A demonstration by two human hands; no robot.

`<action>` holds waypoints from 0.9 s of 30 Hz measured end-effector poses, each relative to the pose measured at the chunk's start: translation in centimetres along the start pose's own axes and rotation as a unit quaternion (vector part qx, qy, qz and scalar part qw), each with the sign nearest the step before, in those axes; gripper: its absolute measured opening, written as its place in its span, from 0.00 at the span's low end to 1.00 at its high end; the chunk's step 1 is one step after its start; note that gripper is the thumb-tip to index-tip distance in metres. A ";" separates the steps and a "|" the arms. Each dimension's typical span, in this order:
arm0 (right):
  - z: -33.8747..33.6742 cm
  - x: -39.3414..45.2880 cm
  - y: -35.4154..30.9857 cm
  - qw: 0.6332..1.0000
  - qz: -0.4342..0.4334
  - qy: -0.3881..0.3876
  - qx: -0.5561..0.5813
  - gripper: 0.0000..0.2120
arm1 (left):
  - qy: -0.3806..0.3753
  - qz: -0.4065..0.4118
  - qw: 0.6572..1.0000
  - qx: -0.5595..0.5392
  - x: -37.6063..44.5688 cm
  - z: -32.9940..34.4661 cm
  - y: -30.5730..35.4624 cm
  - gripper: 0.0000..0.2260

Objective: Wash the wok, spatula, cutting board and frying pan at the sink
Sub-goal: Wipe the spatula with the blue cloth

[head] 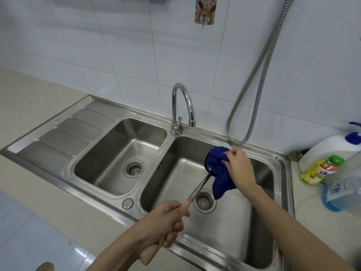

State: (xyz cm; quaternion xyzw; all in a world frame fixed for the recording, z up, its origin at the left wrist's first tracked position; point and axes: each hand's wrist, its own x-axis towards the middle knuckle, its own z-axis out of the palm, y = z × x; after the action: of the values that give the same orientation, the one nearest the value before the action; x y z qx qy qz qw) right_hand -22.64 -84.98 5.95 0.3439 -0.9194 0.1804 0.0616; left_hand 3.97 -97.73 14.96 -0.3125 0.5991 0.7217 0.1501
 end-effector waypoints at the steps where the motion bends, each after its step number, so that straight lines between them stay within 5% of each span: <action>1: 0.2 -0.1 0.4 0.999 0.028 -0.008 0.024 0.12 | -0.001 0.001 1.000 0.000 0.0 -0.1 0.1 0.10; 7: 2.4 -3.4 -4.1 0.994 -0.071 -0.027 0.082 0.08 | 0.005 0.000 0.999 0.052 1.1 0.4 0.5 0.09; 11: 1.8 -1.2 -1.3 1.000 0.007 0.013 -0.001 0.08 | -0.025 0.002 0.998 0.058 0.0 0.3 0.3 0.10; 14: 1.4 -0.7 -0.9 0.995 0.079 0.031 0.049 0.11 | -0.023 0.000 0.999 0.045 0.1 0.3 0.6 0.10; 19: 2.3 -2.1 -4.1 0.994 -0.091 -0.028 0.052 0.08 | -0.012 -0.007 0.999 0.035 0.9 0.2 0.7 0.10; 24: 1.8 -0.4 -0.4 0.999 0.045 -0.006 0.013 0.11 | -0.009 -0.008 0.999 0.030 -0.2 -0.3 0.1 0.12; 27: 2.3 -1.5 -1.6 0.996 0.044 -0.017 0.077 0.12 | 0.010 0.007 0.999 0.039 0.4 -0.2 0.5 0.12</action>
State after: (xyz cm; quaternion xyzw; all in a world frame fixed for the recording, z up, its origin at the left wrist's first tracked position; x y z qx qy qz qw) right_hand -20.44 -86.01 3.89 0.3096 -0.9179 0.2478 0.0114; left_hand 3.45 -98.10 15.11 -0.3095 0.6299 0.6961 0.1515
